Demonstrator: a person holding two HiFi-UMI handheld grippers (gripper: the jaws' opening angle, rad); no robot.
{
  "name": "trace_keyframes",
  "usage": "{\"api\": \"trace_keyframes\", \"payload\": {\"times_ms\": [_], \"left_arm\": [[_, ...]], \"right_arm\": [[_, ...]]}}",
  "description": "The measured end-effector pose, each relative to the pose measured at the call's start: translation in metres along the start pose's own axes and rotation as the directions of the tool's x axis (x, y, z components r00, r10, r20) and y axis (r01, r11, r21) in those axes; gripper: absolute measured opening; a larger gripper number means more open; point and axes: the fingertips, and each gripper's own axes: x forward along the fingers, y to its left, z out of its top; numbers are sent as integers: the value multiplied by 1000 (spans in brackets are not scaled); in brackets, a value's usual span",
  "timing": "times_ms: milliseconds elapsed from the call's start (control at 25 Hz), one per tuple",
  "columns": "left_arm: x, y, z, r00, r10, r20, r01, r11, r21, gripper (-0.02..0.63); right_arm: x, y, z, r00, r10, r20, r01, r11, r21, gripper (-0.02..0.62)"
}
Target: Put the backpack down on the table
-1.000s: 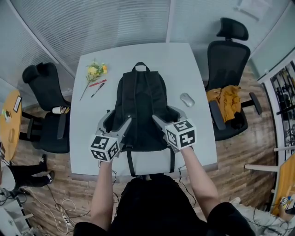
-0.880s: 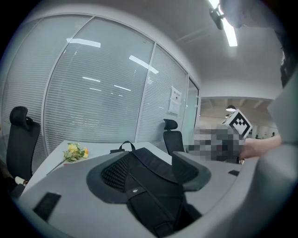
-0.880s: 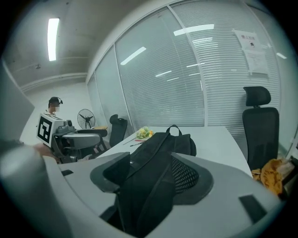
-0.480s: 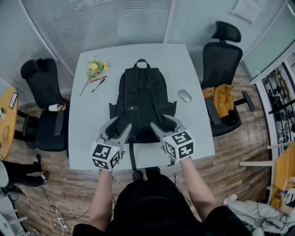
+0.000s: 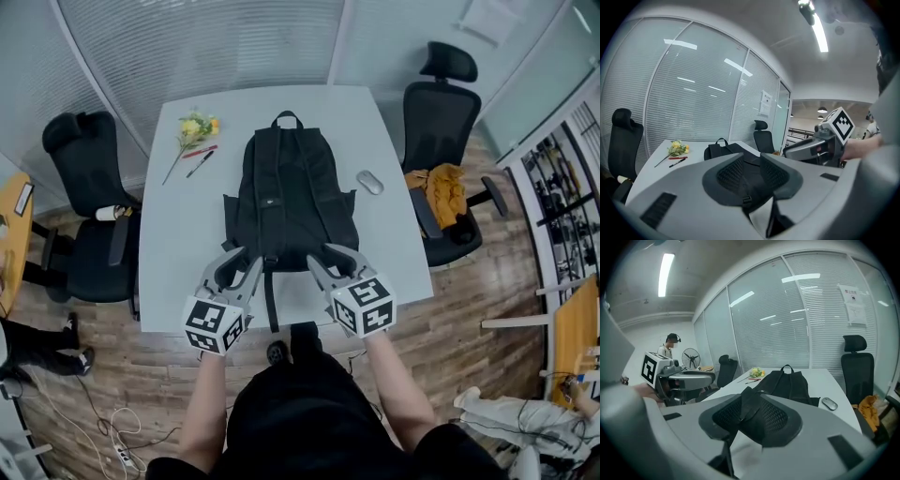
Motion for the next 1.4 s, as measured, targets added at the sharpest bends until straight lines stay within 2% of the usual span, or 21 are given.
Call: {"api": "trace_keyframes", "payload": {"times_ms": [280, 720, 1080, 1400], "left_arm": [[-27, -20, -2, 1000, -17, 11, 17, 1000, 9, 55], [-59, -36, -7, 999, -29, 18, 29, 1000, 8, 12], [-76, -43, -8, 999, -34, 18, 33, 999, 21, 0], [-80, -49, -8, 999, -37, 16, 37, 999, 27, -2]], "right_arm": [[-27, 24, -6, 1000, -7, 23, 8, 1000, -11, 95], [-58, 55, -13, 998, -9, 66, 10, 1000, -17, 46], [-72, 71, -10, 994, 9, 110, -8, 1000, -15, 12], [-78, 78, -13, 992, 37, 124, -34, 999, -22, 12]]}}
